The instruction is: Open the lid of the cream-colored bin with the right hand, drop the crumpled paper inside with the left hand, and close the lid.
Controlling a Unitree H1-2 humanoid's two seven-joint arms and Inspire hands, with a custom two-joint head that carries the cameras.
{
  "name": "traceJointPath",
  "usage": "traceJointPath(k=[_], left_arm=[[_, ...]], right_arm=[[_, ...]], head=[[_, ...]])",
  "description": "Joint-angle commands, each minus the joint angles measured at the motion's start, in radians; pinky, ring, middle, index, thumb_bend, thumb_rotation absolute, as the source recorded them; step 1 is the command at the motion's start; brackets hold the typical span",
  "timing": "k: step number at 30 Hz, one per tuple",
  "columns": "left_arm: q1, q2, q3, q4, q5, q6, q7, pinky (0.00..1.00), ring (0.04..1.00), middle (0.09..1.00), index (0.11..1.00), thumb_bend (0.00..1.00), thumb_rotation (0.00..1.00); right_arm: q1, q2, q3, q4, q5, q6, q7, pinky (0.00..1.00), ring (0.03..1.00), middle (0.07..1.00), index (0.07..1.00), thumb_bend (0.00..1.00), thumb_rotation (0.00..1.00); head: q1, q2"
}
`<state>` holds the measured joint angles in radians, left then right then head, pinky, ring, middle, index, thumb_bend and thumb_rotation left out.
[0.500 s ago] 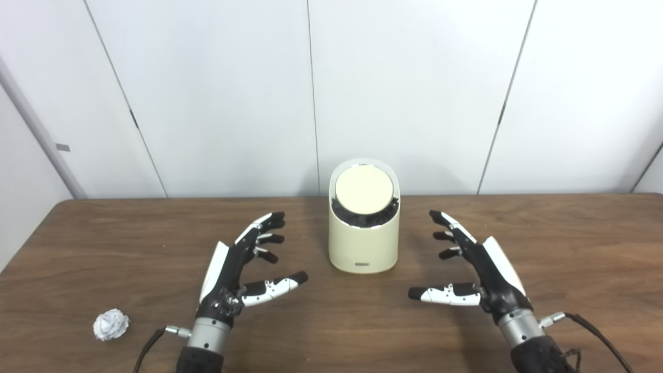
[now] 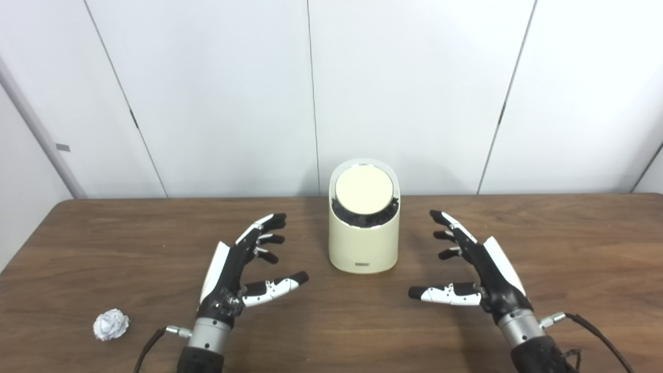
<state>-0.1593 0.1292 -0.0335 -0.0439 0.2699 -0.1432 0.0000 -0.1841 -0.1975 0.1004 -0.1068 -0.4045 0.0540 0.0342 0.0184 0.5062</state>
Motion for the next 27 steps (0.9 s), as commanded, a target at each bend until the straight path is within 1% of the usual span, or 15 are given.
traceJointPath(k=[1, 4, 6, 9, 12, 16, 20, 21, 23, 27], left_arm=[[-0.03, -0.001, 0.003, -0.021, -0.008, -0.027, 0.013, 0.57, 0.744, 0.826, 0.843, 0.76, 0.13], [-0.028, 0.001, 0.004, -0.021, -0.007, -0.028, 0.013, 0.57, 0.743, 0.824, 0.842, 0.75, 0.13], [-0.027, 0.002, 0.004, -0.021, -0.008, -0.029, 0.013, 0.57, 0.742, 0.821, 0.841, 0.76, 0.13], [-0.027, 0.003, 0.004, -0.019, -0.008, -0.031, 0.013, 0.57, 0.743, 0.819, 0.842, 0.76, 0.13], [-0.028, 0.002, 0.004, -0.015, -0.015, -0.039, 0.011, 0.56, 0.742, 0.817, 0.842, 0.76, 0.13], [-0.029, 0.001, 0.002, -0.015, -0.012, -0.035, 0.012, 0.56, 0.743, 0.816, 0.843, 0.76, 0.13], [-0.029, -0.002, 0.001, -0.016, -0.01, -0.029, 0.013, 0.57, 0.746, 0.82, 0.843, 0.76, 0.13], [-0.029, -0.002, 0.001, -0.017, -0.01, -0.027, 0.013, 0.57, 0.747, 0.821, 0.843, 0.76, 0.13], [-0.027, -0.002, 0.001, -0.02, -0.007, -0.022, 0.013, 0.57, 0.749, 0.823, 0.843, 0.76, 0.14], [-0.026, 0.0, 0.001, -0.019, -0.004, -0.028, 0.014, 0.57, 0.747, 0.82, 0.841, 0.75, 0.13]], right_arm=[[-0.018, -0.004, -0.007, -0.03, 0.006, -0.022, -0.008, 0.66, 0.832, 0.91, 0.9, 0.84, 0.27], [-0.016, -0.003, -0.006, -0.031, 0.003, -0.021, -0.01, 0.65, 0.829, 0.905, 0.897, 0.84, 0.27], [-0.015, 0.001, -0.005, -0.034, -0.002, -0.016, -0.012, 0.66, 0.827, 0.903, 0.895, 0.84, 0.27], [-0.025, 0.013, -0.003, -0.032, -0.017, -0.015, -0.026, 0.69, 0.839, 0.91, 0.901, 0.84, 0.32], [-0.061, 0.022, 0.005, -0.038, -0.056, -0.005, -0.034, 0.72, 0.846, 0.908, 0.908, 0.82, 0.41], [-0.123, 0.035, 0.009, -0.042, -0.099, 0.032, -0.031, 0.74, 0.852, 0.906, 0.912, 0.82, 0.45], [-0.186, 0.038, 0.0, -0.018, -0.087, 0.033, -0.024, 0.73, 0.858, 0.904, 0.906, 0.83, 0.41], [-0.198, 0.037, -0.001, -0.012, -0.084, 0.036, -0.021, 0.73, 0.861, 0.907, 0.907, 0.84, 0.42], [-0.23, 0.035, -0.002, -0.003, -0.092, 0.062, -0.014, 0.74, 0.865, 0.912, 0.913, 0.84, 0.43], [-0.265, 0.03, 0.002, 0.006, -0.092, 0.1, -0.001, 0.75, 0.877, 0.918, 0.934, 0.85, 0.42]], head=[[0.0, 0.001], [0.002, 0.001], [0.0, 0.0], [0.0, -0.001], [0.0, -0.001], [0.001, -0.007], [0.005, -0.008], [0.005, -0.008], [0.006, -0.007], [0.006, -0.007]])
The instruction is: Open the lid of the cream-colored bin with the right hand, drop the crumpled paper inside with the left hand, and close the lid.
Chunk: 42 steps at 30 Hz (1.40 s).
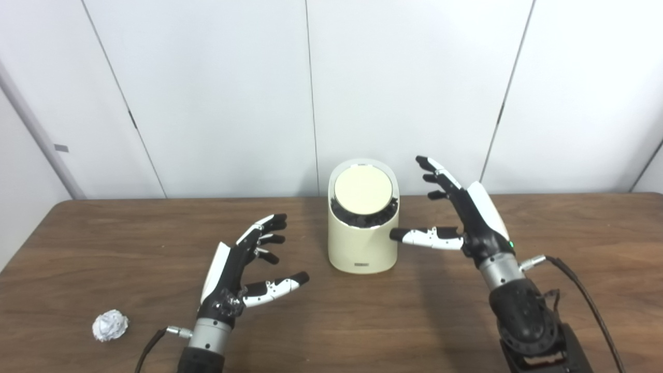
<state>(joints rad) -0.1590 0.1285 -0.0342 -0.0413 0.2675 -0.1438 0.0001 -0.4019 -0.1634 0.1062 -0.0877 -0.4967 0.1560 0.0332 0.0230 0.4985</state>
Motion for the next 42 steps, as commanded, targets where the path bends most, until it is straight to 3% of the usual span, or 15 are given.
traceJointPath(k=[1, 19, 42], left_arm=[[-0.027, 0.002, 0.002, -0.021, -0.004, -0.029, 0.013, 0.57, 0.745, 0.819, 0.84, 0.75, 0.13], [-0.027, 0.005, -0.002, -0.016, 0.003, -0.032, 0.013, 0.56, 0.744, 0.817, 0.831, 0.75, 0.15], [-0.018, 0.0, -0.005, -0.031, 0.005, -0.022, 0.012, 0.57, 0.741, 0.814, 0.834, 0.74, 0.14]], right_arm=[[-0.057, -0.007, -0.001, -0.012, -0.002, 0.011, 0.006, 0.74, 0.876, 0.918, 0.941, 0.86, 0.42], [-0.208, 0.011, 0.06, 0.046, -0.103, 0.134, 0.002, 0.63, 0.818, 0.9, 0.936, 0.84, 0.42], [-0.306, 0.05, 0.093, 0.19, -0.135, 0.142, -0.047, 0.67, 0.834, 0.883, 0.886, 0.85, 0.32]], head=[[0.001, 0.0], [0.005, 0.001], [0.01, 0.008]])
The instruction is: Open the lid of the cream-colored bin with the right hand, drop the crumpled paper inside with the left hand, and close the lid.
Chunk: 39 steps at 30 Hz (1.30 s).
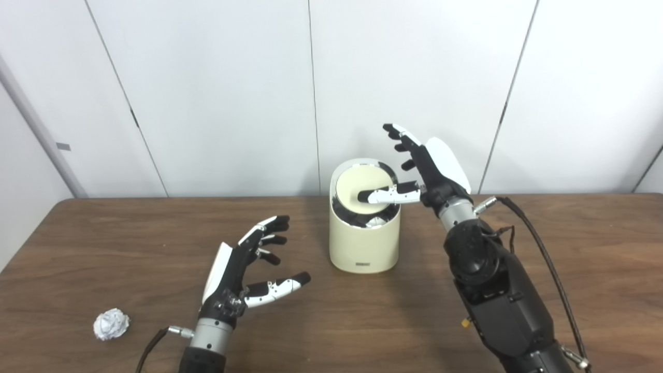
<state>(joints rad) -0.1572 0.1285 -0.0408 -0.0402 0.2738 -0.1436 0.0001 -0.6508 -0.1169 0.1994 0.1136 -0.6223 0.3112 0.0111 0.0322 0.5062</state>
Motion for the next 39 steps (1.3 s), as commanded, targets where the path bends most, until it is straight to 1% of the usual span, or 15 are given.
traceJointPath(k=[1, 4, 8, 14, 20, 28, 33, 39], left_arm=[[-0.02, -0.001, 0.001, -0.031, -0.002, -0.022, 0.011, 0.57, 0.742, 0.814, 0.833, 0.75, 0.14], [-0.016, -0.002, -0.001, -0.039, 0.001, -0.019, 0.011, 0.57, 0.743, 0.814, 0.833, 0.75, 0.15], [-0.011, -0.003, -0.001, -0.049, 0.003, -0.01, 0.011, 0.57, 0.741, 0.816, 0.832, 0.75, 0.15], [-0.009, -0.002, -0.001, -0.049, -0.003, -0.016, 0.009, 0.57, 0.74, 0.813, 0.831, 0.74, 0.14], [-0.004, -0.001, 0.001, -0.058, -0.008, -0.009, 0.007, 0.58, 0.746, 0.815, 0.83, 0.75, 0.15], [-0.002, -0.002, 0.0, -0.066, -0.005, -0.003, 0.006, 0.57, 0.746, 0.815, 0.833, 0.74, 0.14], [-0.002, -0.001, 0.0, -0.068, -0.01, -0.003, 0.003, 0.57, 0.747, 0.815, 0.835, 0.74, 0.13], [-0.003, -0.001, 0.002, -0.069, -0.01, 0.004, 0.002, 0.58, 0.75, 0.815, 0.833, 0.74, 0.14]], right_arm=[[-0.058, 0.004, 0.002, -0.003, -0.01, -0.015, -0.029, 0.67, 0.834, 0.882, 0.887, 0.85, 0.32], [-0.059, 0.001, 0.007, 0.005, -0.01, -0.001, -0.021, 0.67, 0.842, 0.892, 0.897, 0.85, 0.32], [-0.055, -0.003, 0.012, 0.014, -0.012, 0.009, -0.018, 0.65, 0.834, 0.893, 0.898, 0.84, 0.28], [-0.048, -0.011, 0.019, 0.043, -0.012, 0.0, -0.031, 0.64, 0.817, 0.886, 0.89, 0.86, 0.24], [-0.039, -0.028, 0.051, 0.059, -0.038, -0.011, -0.039, 0.64, 0.806, 0.877, 0.885, 0.87, 0.22], [-0.035, -0.055, 0.101, 0.062, -0.09, -0.007, -0.052, 0.64, 0.8, 0.873, 0.874, 0.86, 0.1], [-0.032, -0.071, 0.124, 0.062, -0.111, -0.004, -0.056, 0.66, 0.813, 0.89, 0.875, 0.84, 0.03], [-0.025, -0.079, 0.136, 0.068, -0.118, -0.005, -0.057, 0.67, 0.81, 0.898, 0.872, 0.82, 0.0]], head=[[0.001, 0.0], [0.003, 0.007], [0.001, 0.01], [0.005, 0.014], [0.006, 0.019], [0.004, 0.023], [0.007, 0.026], [0.006, 0.028]])
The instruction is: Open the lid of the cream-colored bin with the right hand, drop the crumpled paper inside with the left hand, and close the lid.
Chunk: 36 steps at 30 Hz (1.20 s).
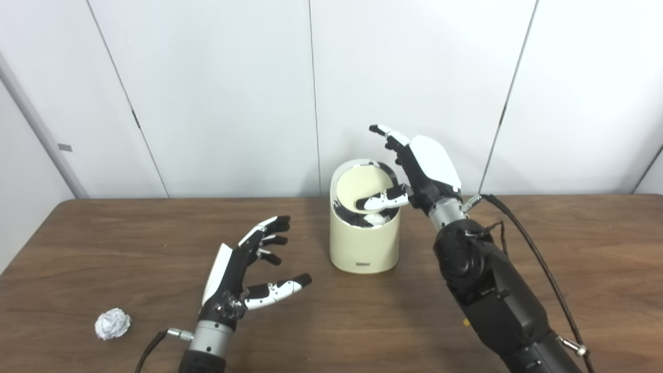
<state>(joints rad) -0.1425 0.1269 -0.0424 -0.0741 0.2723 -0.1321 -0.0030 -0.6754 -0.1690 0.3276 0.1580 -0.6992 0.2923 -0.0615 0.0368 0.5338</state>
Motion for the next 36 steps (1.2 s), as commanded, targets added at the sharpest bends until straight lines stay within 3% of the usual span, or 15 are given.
traceJointPath(k=[1, 6, 11, 19, 21, 26, 36], left_arm=[[-0.018, 0.001, 0.004, -0.034, -0.011, -0.01, 0.005, 0.58, 0.75, 0.816, 0.833, 0.74, 0.14], [-0.02, 0.003, 0.003, -0.032, -0.008, -0.01, 0.003, 0.57, 0.748, 0.817, 0.834, 0.74, 0.13], [-0.025, 0.006, 0.003, -0.029, -0.001, -0.011, 0.003, 0.57, 0.742, 0.815, 0.833, 0.74, 0.16], [-0.029, 0.005, -0.002, -0.027, -0.002, -0.01, 0.0, 0.56, 0.743, 0.817, 0.837, 0.74, 0.14], [-0.029, 0.004, -0.003, -0.025, 0.0, -0.01, 0.001, 0.56, 0.746, 0.817, 0.837, 0.74, 0.15], [-0.03, 0.001, -0.001, -0.032, -0.007, -0.001, -0.002, 0.57, 0.742, 0.818, 0.835, 0.75, 0.14], [-0.035, 0.007, 0.007, -0.03, -0.016, -0.013, 0.001, 0.56, 0.744, 0.815, 0.835, 0.75, 0.14]], right_arm=[[0.001, -0.027, 0.008, 0.023, -0.04, 0.015, 0.017, 0.67, 0.809, 0.899, 0.871, 0.82, 0.0], [0.001, -0.027, 0.0, 0.012, -0.027, 0.022, 0.025, 0.69, 0.819, 0.904, 0.875, 0.79, 0.02], [0.002, 0.001, -0.064, -0.049, 0.052, 0.042, 0.046, 0.67, 0.833, 0.89, 0.876, 0.75, 0.19], [0.022, 0.004, -0.113, -0.146, 0.101, 0.01, 0.048, 0.61, 0.762, 0.838, 0.844, 0.72, 0.13], [0.043, -0.001, -0.117, -0.184, 0.109, 0.015, 0.065, 0.61, 0.774, 0.852, 0.855, 0.7, 0.17], [0.132, -0.038, -0.102, -0.281, 0.097, 0.013, 0.12, 0.63, 0.793, 0.872, 0.865, 0.71, 0.38], [0.305, -0.104, -0.159, -0.316, 0.19, -0.161, 0.108, 0.7, 0.836, 0.905, 0.915, 0.78, 0.47]], head=[[-0.001, 0.0], [0.0, 0.0], [-0.005, -0.001], [-0.005, -0.002], [-0.007, -0.003], [-0.006, -0.003], [-0.009, -0.001]])
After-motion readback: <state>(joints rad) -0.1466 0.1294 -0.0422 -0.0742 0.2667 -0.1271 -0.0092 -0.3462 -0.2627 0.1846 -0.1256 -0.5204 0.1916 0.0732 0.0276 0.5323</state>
